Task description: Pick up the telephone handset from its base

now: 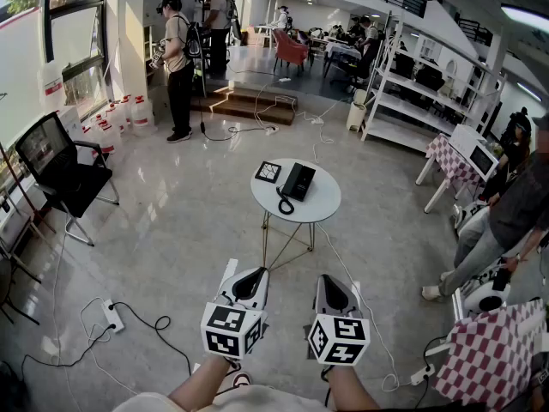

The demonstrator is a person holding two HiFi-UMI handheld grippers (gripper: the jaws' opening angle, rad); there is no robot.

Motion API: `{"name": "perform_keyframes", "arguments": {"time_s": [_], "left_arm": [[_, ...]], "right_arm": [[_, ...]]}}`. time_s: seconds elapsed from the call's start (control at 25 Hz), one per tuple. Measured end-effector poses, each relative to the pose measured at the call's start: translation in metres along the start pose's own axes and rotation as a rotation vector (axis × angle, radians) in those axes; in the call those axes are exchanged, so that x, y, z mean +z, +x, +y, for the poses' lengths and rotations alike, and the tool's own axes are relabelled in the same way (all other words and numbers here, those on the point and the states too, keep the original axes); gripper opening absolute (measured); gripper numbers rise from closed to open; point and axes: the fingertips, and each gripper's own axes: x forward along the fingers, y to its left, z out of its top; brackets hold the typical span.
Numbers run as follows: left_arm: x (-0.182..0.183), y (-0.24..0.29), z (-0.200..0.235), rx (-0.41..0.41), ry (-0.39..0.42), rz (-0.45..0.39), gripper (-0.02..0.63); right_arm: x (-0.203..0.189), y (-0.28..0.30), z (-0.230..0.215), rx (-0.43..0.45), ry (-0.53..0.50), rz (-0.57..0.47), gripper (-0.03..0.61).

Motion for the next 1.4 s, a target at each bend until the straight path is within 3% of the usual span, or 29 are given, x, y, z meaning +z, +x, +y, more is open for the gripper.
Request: {"name": "perform_keyframes", "arguments": {"time_s": [0.48,0.92,1.4], "left_arm": [[-0.007,0.01,0.021,-0.032,0.003,0.017,0.015],[-0.016,0.021,0.036,-0.055,0.004,0.057,0.017],[-0.01,0.06,0.059,-0.011,0.007,0.063,0.015]], "right_arm": [[-0.007,0.015,0.01,-0.001,0.05,-0.008,0.025],[-0.024,0.029,0.006,-0.057,0.083,0.05,0.025],[-0.022,0.075,-0.009,-0.035,0.09,0.072,0.025]]}}
